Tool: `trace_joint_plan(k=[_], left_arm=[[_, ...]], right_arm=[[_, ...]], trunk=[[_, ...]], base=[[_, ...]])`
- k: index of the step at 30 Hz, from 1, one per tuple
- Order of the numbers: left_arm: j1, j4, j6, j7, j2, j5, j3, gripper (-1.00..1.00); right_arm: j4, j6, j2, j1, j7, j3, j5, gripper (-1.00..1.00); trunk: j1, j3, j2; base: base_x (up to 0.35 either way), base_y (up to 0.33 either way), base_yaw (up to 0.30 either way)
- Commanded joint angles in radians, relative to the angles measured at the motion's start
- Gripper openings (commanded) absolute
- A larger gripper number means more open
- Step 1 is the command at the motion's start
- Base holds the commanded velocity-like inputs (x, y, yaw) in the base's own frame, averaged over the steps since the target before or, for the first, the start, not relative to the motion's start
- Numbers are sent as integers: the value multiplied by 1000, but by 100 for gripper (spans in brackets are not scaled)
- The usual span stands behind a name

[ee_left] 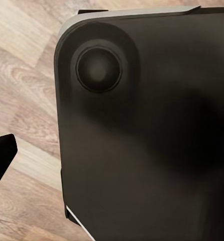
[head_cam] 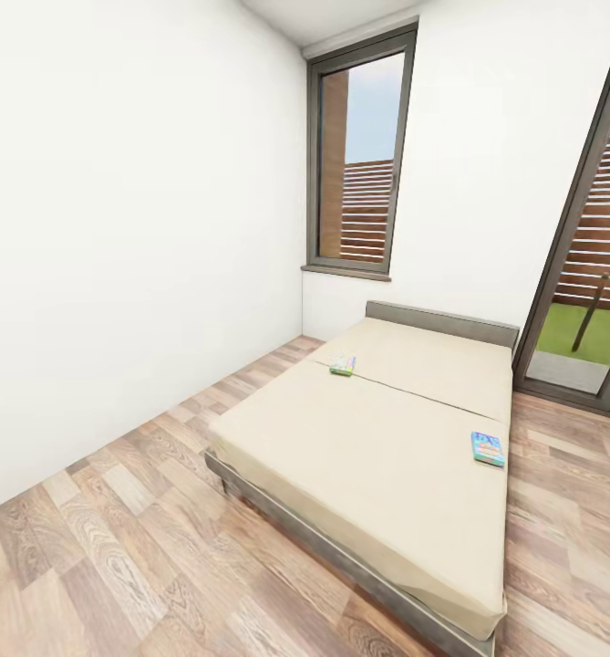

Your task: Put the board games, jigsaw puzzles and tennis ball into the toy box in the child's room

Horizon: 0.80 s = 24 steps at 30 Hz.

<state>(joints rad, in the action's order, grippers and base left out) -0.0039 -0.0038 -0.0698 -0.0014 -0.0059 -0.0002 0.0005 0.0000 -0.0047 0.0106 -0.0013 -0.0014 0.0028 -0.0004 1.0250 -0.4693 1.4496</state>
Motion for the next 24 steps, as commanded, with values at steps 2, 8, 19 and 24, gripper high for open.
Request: trace_joint_plan(k=[2, 8, 19, 24], left_arm=[[0, 1, -3, 0, 0, 0, 0, 100], [-1, 1, -4, 0, 0, 0, -2, 100], [-1, 1, -4, 0, 0, -1, -2, 100], [0, 1, -4, 0, 0, -1, -1, 100]], right_arm=[[0, 0, 0, 0, 0, 0, 1, 100], [0, 0, -3, 0, 0, 1, 4, 100], [0, 0, -3, 0, 0, 2, 6, 100], [0, 0, 0, 0, 0, -1, 5, 100]], trunk=[[0, -1, 0], [0, -1, 0], [0, -1, 0], [0, -1, 0]], base=[[0, 0, 0], [0, 0, 0], [0, 0, 0], [0, 0, 0]])
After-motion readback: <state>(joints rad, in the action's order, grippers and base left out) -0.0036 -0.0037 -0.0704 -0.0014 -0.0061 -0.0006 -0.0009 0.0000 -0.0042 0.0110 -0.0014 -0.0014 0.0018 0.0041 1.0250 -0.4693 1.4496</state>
